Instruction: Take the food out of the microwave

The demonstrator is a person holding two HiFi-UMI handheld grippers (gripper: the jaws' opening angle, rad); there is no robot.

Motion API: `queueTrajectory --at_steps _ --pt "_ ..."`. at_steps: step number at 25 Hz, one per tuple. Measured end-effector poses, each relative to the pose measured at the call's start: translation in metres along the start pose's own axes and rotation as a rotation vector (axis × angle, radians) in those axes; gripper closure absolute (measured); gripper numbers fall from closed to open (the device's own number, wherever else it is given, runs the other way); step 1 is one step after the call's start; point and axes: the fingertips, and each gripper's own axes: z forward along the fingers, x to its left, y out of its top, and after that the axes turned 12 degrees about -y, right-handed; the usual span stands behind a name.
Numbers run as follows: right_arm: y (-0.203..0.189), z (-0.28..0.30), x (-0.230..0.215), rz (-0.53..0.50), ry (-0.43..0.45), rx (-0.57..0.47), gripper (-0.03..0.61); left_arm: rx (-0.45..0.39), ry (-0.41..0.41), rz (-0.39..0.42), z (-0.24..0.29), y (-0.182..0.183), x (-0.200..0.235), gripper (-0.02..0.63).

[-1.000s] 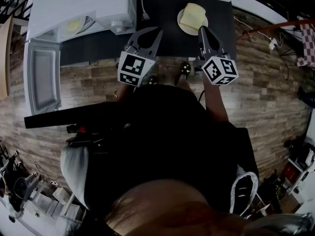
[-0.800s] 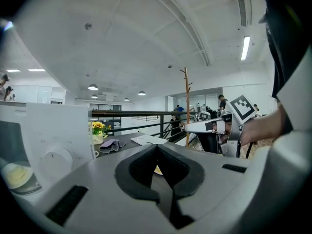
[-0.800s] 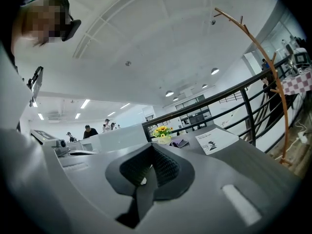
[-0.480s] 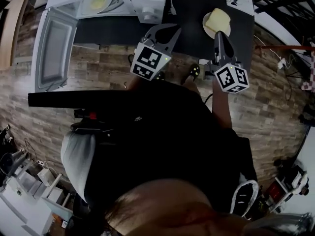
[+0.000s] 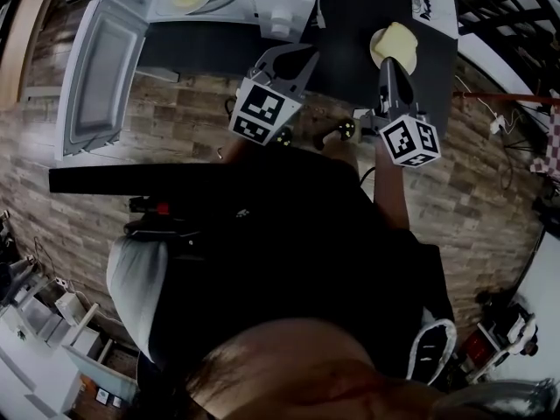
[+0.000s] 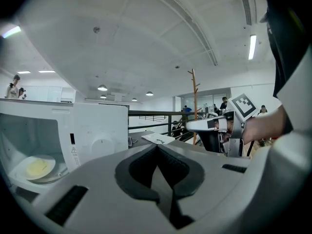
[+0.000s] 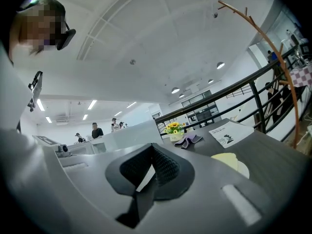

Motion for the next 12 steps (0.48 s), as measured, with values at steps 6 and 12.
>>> queueTrajectory --at_steps 6,12 --pt "-0.005 0.001 0.014 0.02 0.027 0.001 0.578 0.0 0.038 0.001 -0.023 -0.001 0.005 0.607" --pt "-0.005 -0.003 0.031 0.054 0.071 -0.01 0.578 -0.004 0.081 0.0 -0.041 -0.002 0.007 0.607"
